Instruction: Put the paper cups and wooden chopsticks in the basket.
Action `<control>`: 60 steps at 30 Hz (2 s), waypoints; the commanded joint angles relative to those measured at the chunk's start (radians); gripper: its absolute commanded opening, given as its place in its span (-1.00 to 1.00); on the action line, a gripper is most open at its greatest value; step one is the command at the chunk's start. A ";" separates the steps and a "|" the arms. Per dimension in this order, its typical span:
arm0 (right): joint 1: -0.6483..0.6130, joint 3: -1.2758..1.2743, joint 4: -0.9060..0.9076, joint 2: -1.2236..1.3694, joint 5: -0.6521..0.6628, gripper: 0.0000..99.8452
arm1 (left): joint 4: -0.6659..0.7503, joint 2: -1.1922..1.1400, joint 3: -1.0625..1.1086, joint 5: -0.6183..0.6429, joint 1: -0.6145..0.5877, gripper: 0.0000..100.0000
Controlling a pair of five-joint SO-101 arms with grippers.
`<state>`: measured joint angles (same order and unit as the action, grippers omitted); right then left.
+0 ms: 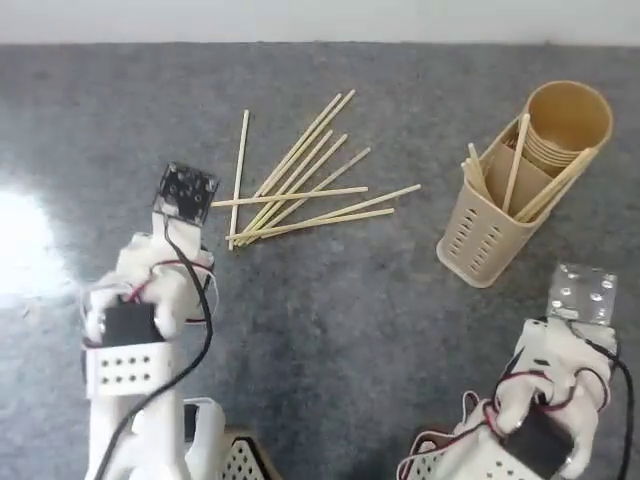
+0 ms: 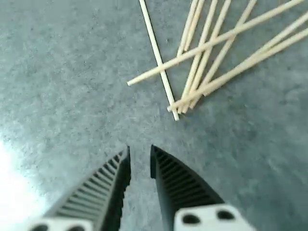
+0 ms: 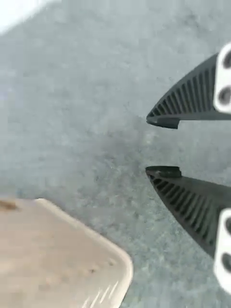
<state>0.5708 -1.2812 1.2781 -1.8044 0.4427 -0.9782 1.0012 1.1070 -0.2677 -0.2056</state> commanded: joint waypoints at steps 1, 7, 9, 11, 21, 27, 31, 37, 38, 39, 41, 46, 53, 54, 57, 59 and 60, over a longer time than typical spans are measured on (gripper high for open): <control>-0.068 0.146 0.019 0.004 0.086 -0.70 | 0.187 0.040 0.113 -0.009 -0.008 -0.88; -0.105 0.304 0.018 0.007 0.101 -0.70 | 0.169 0.029 0.142 0.032 -0.006 -0.88; -0.154 0.344 0.030 0.008 0.104 -0.70 | 0.175 0.031 0.182 0.061 -0.006 -0.88; -0.213 0.393 0.045 0.016 0.104 -0.70 | 0.180 0.035 0.232 0.069 -0.003 -0.88; -0.542 0.855 0.105 0.642 0.068 -0.70 | 0.222 0.037 0.326 0.069 -0.051 -0.88; -0.860 1.218 0.278 1.063 0.069 -0.70 | 0.236 0.037 0.329 0.072 -0.051 -0.88; -0.952 1.336 0.325 1.248 0.181 -0.70 | 0.238 0.037 0.329 0.072 -0.051 -0.88; -1.021 1.352 0.346 1.451 0.344 -0.60 | 0.239 0.037 0.332 0.072 -0.051 -0.88; -1.027 1.353 0.337 1.477 0.344 -0.55 | 0.239 0.037 0.337 0.069 -0.051 -0.88; -1.030 1.359 0.325 1.508 0.344 -0.49 | 0.239 0.037 0.338 0.068 -0.051 -0.88; -1.033 1.382 0.298 1.578 0.353 -0.39 | 0.239 0.037 0.338 0.066 -0.052 -0.88; -1.063 1.465 0.289 1.787 0.451 -0.33 | 0.232 0.037 0.340 0.066 -0.052 -0.88; -1.112 1.708 0.288 2.114 0.554 -0.47 | 0.241 0.037 0.355 0.066 -0.049 -0.88; -1.113 1.755 0.288 2.164 0.557 -0.48 | 0.241 0.037 0.355 0.066 -0.051 -0.88; -1.119 1.898 0.288 2.321 0.559 -0.48 | 0.241 0.037 0.355 0.066 -0.049 -0.88; -1.125 1.979 0.289 2.422 0.571 -0.48 | 0.241 0.037 0.355 0.066 -0.048 -0.88; -1.133 2.018 0.289 2.470 0.574 -0.48 | 0.241 0.037 0.355 0.066 -0.048 -0.88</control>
<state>-0.5432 0.5892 1.5835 0.5754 0.9935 -0.7572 1.0196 1.4707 -0.2064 -0.2486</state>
